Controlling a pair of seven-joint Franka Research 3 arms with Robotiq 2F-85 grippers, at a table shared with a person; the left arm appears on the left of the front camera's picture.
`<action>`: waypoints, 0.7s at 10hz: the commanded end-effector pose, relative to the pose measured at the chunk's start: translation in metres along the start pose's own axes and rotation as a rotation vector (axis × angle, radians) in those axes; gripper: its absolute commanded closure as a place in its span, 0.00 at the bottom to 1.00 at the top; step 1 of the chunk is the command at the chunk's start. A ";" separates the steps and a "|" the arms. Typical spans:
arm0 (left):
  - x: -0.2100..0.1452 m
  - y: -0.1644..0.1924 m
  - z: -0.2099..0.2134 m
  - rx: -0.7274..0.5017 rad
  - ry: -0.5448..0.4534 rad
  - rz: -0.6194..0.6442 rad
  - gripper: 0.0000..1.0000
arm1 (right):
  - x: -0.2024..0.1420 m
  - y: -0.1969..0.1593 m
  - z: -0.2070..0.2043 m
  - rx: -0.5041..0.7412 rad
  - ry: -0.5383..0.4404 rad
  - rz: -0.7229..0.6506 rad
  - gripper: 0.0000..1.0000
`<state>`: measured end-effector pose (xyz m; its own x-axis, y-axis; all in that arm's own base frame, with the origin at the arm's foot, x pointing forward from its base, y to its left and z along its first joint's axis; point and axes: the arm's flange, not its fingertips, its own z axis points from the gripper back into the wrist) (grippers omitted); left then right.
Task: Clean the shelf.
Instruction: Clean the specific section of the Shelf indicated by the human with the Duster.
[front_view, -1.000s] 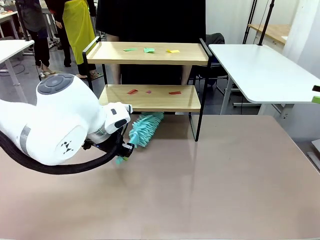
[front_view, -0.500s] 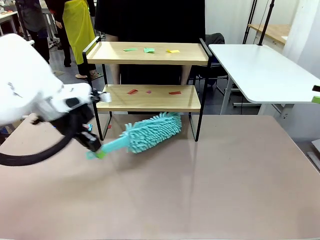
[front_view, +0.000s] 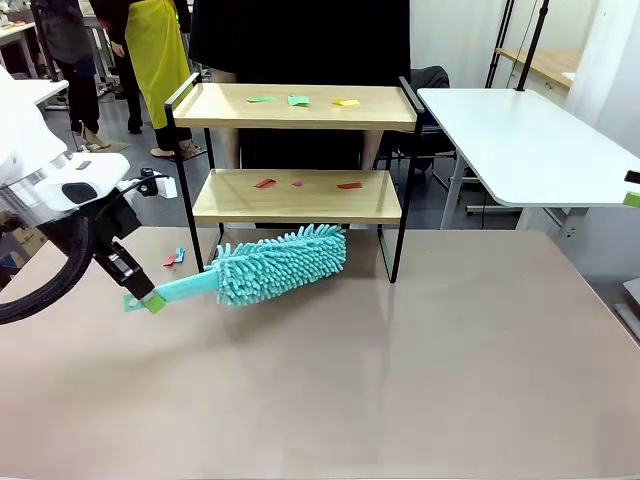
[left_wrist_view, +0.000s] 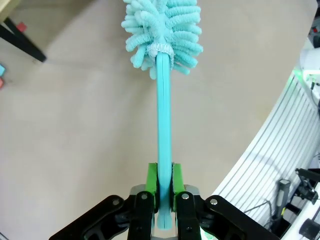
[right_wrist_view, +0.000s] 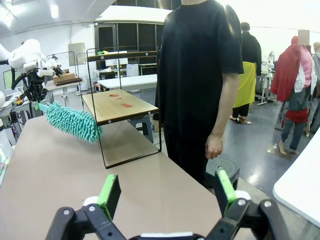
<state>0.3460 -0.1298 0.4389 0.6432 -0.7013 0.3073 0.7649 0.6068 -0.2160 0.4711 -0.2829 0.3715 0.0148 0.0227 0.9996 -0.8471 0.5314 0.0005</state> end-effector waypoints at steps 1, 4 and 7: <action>-0.003 0.003 0.005 0.012 -0.002 -0.015 0.86 | 0.007 0.002 -0.003 -0.005 0.033 -0.011 0.00; 0.000 0.011 0.080 -0.053 0.065 -0.277 0.86 | 0.007 0.002 -0.003 -0.005 0.033 -0.011 0.00; -0.006 0.024 0.142 -0.056 0.322 -0.468 0.86 | 0.007 0.002 -0.003 -0.005 0.033 -0.011 0.00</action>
<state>0.3420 -0.0678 0.5501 0.3035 -0.9376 0.1699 0.9424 0.2691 -0.1985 0.4711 -0.2830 0.3715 0.0149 0.0227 0.9996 -0.8469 0.5317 0.0006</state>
